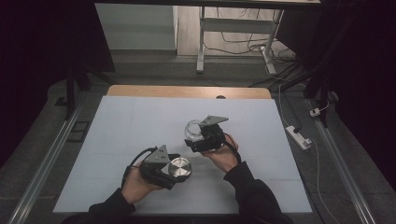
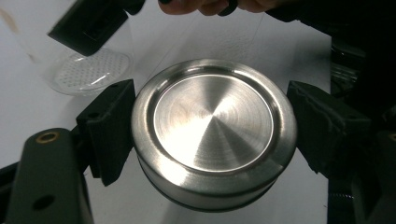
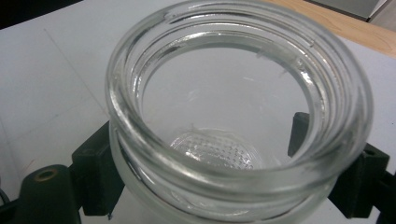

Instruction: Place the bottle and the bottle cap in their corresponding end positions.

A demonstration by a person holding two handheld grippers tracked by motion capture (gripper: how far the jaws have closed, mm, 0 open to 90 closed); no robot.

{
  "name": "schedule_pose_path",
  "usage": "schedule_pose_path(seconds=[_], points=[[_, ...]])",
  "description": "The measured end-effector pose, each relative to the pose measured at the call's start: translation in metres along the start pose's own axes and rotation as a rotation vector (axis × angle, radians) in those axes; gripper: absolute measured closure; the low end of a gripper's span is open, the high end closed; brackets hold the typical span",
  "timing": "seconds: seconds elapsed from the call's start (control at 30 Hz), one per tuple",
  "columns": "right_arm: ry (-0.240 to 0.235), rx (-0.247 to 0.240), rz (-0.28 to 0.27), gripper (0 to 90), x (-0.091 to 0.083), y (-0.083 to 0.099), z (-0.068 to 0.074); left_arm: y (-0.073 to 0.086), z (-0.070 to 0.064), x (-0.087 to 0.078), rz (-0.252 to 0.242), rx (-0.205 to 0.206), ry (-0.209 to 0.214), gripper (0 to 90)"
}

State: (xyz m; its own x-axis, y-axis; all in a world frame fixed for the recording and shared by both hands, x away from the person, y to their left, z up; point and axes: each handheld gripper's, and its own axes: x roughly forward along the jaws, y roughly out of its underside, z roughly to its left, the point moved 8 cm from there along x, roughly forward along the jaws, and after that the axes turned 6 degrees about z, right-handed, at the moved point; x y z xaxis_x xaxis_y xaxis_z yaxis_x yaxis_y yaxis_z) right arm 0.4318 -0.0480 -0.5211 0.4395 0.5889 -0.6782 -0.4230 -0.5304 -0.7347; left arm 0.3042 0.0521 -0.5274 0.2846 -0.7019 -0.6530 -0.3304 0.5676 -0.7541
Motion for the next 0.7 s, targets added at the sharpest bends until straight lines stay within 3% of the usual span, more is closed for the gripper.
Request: schedule_pose_path(seconds=[0.37, 0.7], points=[[0.018, 0.012, -0.008, 15.3, 0.008, -0.008, -0.011, 0.006, 0.007, 0.024, 0.016, -0.01, -0.036, 20.5], [0.036, 0.018, -0.008, 15.3, 0.018, -0.011, -0.02, 0.012, 0.011, 0.048, 0.05, -0.015, -0.042, 20.5]])
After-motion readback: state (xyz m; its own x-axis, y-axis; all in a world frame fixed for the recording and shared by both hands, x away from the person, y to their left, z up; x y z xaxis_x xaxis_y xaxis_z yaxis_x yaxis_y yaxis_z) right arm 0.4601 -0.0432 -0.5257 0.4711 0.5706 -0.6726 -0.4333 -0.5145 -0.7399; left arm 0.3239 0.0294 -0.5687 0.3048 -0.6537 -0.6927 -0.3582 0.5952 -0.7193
